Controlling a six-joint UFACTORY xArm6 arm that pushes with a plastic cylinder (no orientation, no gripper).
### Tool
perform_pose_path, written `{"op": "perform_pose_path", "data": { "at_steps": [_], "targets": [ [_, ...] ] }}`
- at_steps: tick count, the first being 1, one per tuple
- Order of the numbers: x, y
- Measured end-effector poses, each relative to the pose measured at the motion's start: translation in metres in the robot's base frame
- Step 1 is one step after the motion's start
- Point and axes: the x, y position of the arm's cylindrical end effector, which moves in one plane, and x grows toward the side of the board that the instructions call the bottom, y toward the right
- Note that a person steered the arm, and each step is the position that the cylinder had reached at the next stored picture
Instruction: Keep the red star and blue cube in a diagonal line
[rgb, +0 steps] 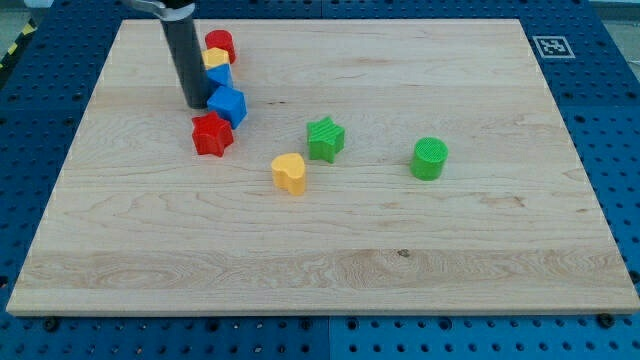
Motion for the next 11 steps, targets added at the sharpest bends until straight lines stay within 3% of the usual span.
{"op": "perform_pose_path", "data": {
  "at_steps": [5,9,11],
  "targets": [
    [0.057,0.026],
    [0.031,0.03],
    [0.017,0.071]
  ]
}}
